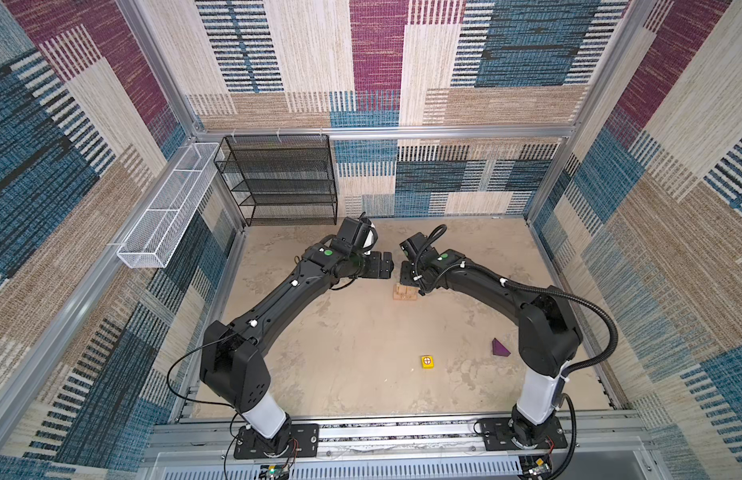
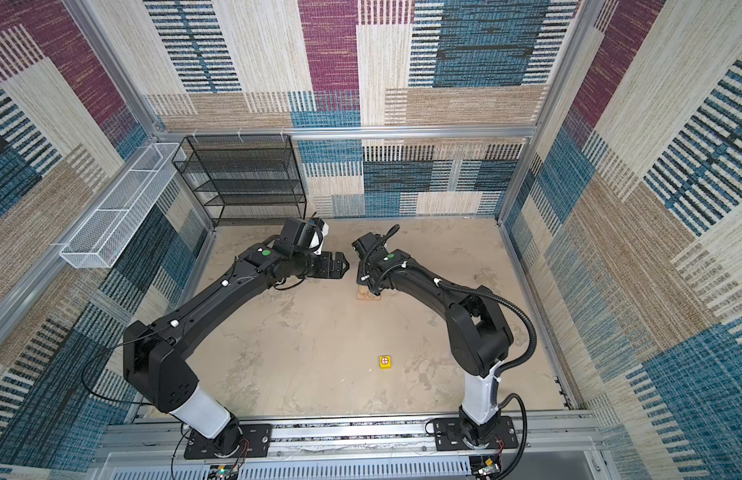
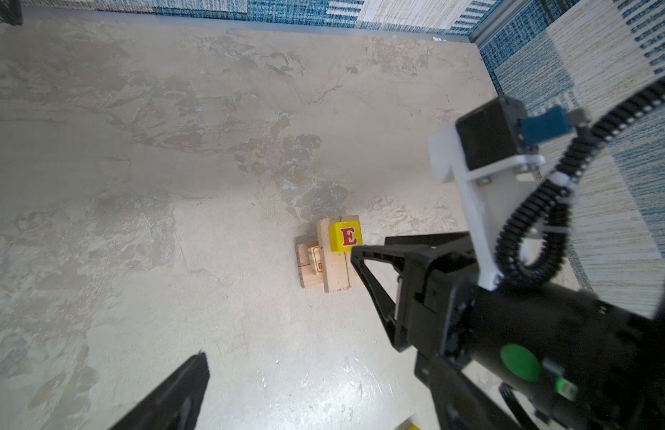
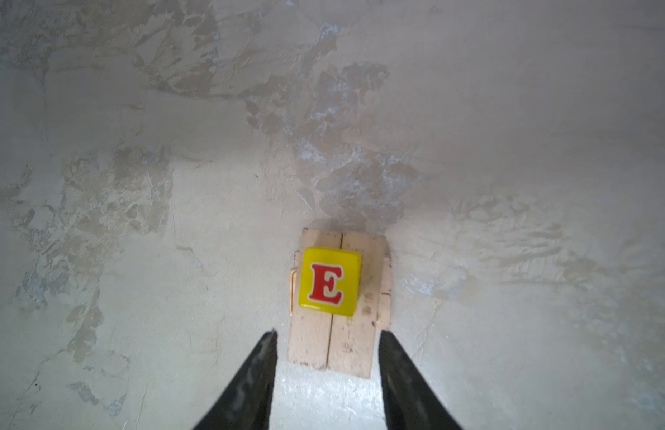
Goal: Build the wood block tower
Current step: 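Open the right gripper and raise it off the E cube, then swing the right gripper over the crossed-circle yellow cube while the left arm withdraws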
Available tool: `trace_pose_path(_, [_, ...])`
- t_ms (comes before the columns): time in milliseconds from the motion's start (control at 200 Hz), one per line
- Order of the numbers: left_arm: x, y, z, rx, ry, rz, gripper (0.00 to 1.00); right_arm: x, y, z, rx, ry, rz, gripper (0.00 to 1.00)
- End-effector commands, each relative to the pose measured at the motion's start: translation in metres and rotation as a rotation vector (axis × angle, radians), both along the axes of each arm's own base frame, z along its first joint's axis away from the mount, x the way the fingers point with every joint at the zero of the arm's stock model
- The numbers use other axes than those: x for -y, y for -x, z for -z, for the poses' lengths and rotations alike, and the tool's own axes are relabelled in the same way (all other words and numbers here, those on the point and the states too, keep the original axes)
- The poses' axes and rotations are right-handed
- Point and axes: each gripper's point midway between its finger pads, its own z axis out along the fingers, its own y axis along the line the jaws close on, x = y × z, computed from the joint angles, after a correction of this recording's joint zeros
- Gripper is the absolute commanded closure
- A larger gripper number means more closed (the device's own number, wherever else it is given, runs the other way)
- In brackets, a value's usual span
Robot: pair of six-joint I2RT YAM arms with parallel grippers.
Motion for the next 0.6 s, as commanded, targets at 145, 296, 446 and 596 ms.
trace_pose_path(145, [-0.019,-0.003,-0.032,0.130,-0.051,-0.037,0.03,0.022,0.053,-0.017,0.033,-0.039,-0.074,0.53])
trace_pose_path(296, [-0.025,0.006,-0.038,0.134,-0.066,-0.027,0.05,0.036,0.097,-0.013,0.019,-0.039,-0.145,0.53])
trace_pose_path(446, [-0.023,0.042,-0.017,0.049,-0.028,0.061,0.07,0.047,0.137,0.001,-0.029,-0.027,-0.153,0.53])
trace_pose_path(596, [-0.024,0.092,0.020,-0.039,-0.033,0.177,0.07,0.048,0.168,0.017,-0.081,0.024,-0.152,0.53])
